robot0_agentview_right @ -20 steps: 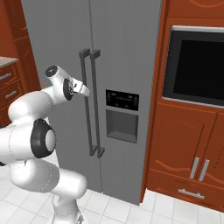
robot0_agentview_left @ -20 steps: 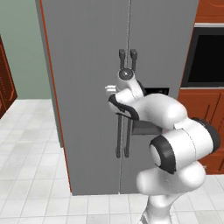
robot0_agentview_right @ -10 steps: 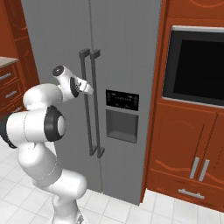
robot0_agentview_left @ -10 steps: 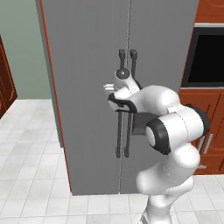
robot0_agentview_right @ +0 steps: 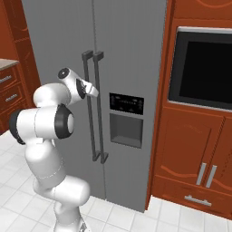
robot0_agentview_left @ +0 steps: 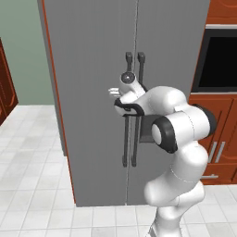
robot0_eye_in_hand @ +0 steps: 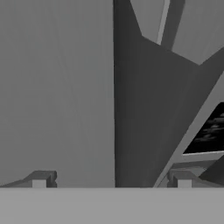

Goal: Retrieve the fish from the fridge and place it on the saucepan with marinade on the stove.

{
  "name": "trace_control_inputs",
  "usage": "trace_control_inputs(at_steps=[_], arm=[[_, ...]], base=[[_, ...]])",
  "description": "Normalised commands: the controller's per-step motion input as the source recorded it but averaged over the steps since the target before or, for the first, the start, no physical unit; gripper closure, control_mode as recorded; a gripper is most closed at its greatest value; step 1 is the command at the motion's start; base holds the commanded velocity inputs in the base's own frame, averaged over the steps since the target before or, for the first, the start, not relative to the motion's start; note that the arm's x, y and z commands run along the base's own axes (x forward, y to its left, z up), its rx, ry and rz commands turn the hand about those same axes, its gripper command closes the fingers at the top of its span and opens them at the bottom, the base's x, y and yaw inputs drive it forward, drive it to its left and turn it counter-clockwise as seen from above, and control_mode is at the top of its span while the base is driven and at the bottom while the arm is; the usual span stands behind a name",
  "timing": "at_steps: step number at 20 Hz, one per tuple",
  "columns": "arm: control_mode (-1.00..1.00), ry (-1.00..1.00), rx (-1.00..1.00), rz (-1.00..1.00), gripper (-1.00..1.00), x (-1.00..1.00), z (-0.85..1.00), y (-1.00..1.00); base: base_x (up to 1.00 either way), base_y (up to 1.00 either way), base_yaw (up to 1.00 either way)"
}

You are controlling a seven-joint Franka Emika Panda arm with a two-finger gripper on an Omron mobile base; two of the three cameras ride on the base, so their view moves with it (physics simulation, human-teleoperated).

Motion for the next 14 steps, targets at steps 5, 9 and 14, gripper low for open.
trace_control_inputs(at_steps=[5,9,14], arm=[[-1.00,0.00,0.00,0.00,-1.00,0.45,-0.08,0.00],[-1.00,0.00,0.00,0.00,1.00,0.42,-0.06,0.00],[-1.00,0.00,0.00,0.00,1.00,0.25,0.00,0.00]], base=[[0.00,0.00,0.00],[0.00,0.00,0.00],[0.00,0.00,0.00]])
